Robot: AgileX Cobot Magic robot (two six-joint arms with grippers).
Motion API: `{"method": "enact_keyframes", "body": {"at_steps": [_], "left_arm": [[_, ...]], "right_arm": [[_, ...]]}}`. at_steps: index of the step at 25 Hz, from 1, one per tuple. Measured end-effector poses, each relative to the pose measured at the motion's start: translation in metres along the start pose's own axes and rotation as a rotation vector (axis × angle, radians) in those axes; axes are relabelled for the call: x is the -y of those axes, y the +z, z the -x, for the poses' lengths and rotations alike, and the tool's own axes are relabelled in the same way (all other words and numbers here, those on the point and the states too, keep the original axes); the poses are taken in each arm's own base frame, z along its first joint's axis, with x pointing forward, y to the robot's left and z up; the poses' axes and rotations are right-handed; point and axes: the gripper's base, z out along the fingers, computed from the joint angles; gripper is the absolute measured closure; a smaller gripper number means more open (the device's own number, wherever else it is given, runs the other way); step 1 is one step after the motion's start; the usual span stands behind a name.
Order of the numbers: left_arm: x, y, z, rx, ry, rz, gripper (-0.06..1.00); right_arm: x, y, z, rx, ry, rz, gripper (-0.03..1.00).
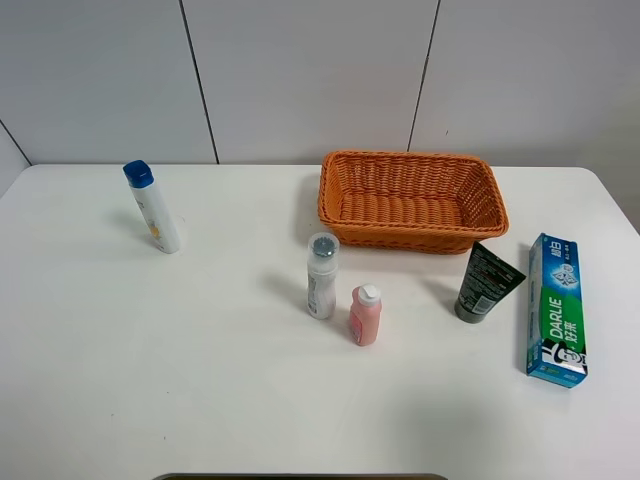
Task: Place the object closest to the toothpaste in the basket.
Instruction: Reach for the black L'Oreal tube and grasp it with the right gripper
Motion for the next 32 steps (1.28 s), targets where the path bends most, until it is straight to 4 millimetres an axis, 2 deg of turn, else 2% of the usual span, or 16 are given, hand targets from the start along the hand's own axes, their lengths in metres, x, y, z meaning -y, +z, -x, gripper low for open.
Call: {"method": "enact_keyframes", "body": {"at_steps": [4,8,10,13,16,18,21,25,32], "left_arm": [[0.0,0.0,0.0,0.0,0.0,0.0,0.0],[0.0,0.0,0.0,0.0,0.0,0.0,0.0],[0.0,0.0,0.0,0.0,0.0,0.0,0.0],[0.0,0.0,0.0,0.0,0.0,0.0,0.0],[0.0,0.0,0.0,0.0,0.0,0.0,0.0],[0.0,0.0,0.0,0.0,0.0,0.0,0.0],[0.0,0.0,0.0,0.0,0.0,0.0,0.0],[0.0,0.0,0.0,0.0,0.001,0.002,0.0],[0.0,0.0,0.0,0.0,0.001,0.002,0.0]], "right_arm": [[0.005,0.025,0.046,-0.153,-0.059,-0.014,0.3],[0.006,0.076,0.088,-0.372,-0.117,0.014,0.3],[0.002,0.111,0.101,-0.532,-0.185,0.069,0.3],[-0.017,0.161,0.115,-0.695,-0.3,0.163,0.3],[-0.041,0.2,0.129,-0.742,-0.403,0.228,0.3],[-0.052,0.224,0.133,-0.781,-0.437,0.248,0.3],[-0.058,0.252,0.134,-0.822,-0.458,0.249,0.3],[-0.063,0.275,0.126,-0.86,-0.481,0.26,0.3],[-0.07,0.303,0.107,-0.918,-0.489,0.302,0.3]]}}
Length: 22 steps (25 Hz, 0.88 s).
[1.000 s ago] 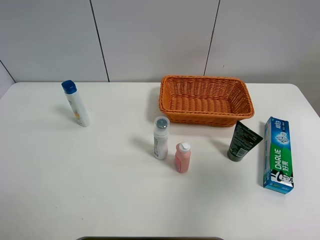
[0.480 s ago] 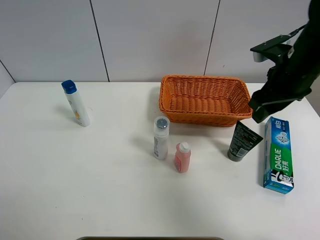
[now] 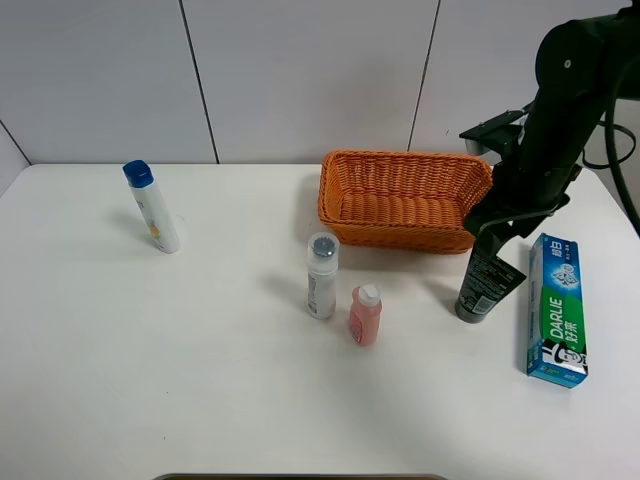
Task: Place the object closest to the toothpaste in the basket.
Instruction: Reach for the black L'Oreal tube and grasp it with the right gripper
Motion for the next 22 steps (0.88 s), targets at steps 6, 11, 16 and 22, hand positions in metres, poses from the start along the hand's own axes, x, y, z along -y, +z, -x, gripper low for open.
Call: {"method": "enact_keyframes", "body": {"at_steps": [6,11,16,22], "left_arm": [[0.0,0.0,0.0,0.0,0.0,0.0,0.0],[0.0,0.0,0.0,0.0,0.0,0.0,0.0],[0.0,0.0,0.0,0.0,0.0,0.0,0.0],[0.0,0.0,0.0,0.0,0.0,0.0,0.0]], "right_arm": [[0.001,0.015,0.005,-0.01,-0.006,0.009,0.3],[-0.004,0.036,-0.002,-0.008,0.0,0.025,0.3],[-0.007,0.052,-0.007,0.029,0.0,0.016,0.3],[-0.01,0.064,-0.011,0.07,-0.008,0.002,0.3]]}}
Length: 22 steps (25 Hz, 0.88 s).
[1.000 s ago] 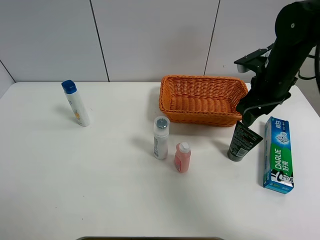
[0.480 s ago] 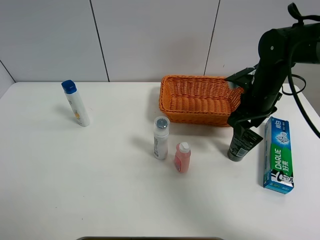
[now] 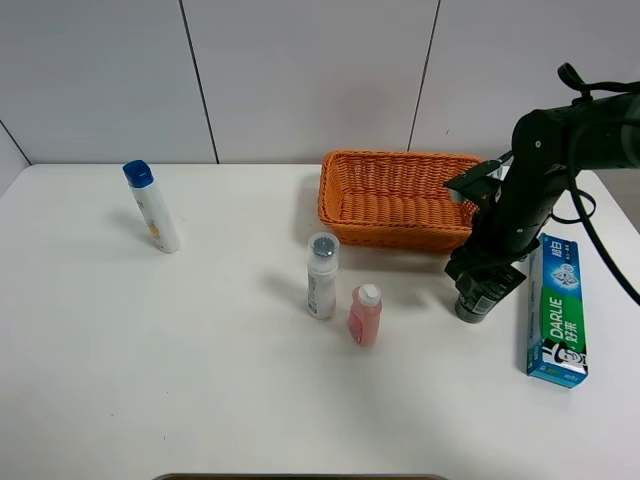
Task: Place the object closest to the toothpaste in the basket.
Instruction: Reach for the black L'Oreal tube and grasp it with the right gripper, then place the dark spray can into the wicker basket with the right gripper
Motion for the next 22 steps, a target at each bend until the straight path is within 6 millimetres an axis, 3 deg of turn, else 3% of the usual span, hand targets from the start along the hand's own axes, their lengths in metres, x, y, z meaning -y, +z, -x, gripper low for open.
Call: {"method": "enact_keyframes", "body": {"at_steps": [7,22], "left_arm": [[0.0,0.0,0.0,0.0,0.0,0.0,0.0],[0.0,0.0,0.0,0.0,0.0,0.0,0.0]], "right_arm": [[0.0008,0.0003,0.0021,0.026,-0.002,-0.01,0.37],[0.0001,0.0003,0.0001,0.004,-0.002,-0.002,0.71]]}}
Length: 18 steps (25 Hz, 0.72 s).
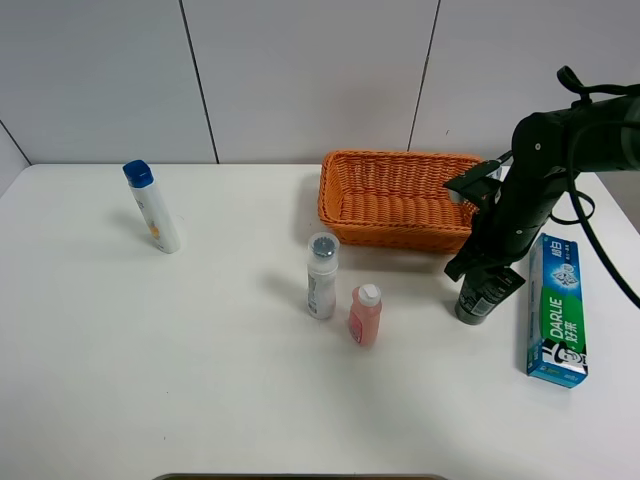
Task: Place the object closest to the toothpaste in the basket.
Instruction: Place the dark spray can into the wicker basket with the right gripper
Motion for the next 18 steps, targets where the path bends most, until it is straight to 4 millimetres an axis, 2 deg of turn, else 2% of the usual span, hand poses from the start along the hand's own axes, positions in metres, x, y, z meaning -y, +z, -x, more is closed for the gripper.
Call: {"method": "enact_keyframes", "body": {"at_steps": [18], "left_arm": [[0.0,0.0,0.0,0.0,0.0,0.0,0.0]], "right_arm": [[-0.0028,-0.0018,-0.0034,-0.033,0.023,0.028,0.71]]}}
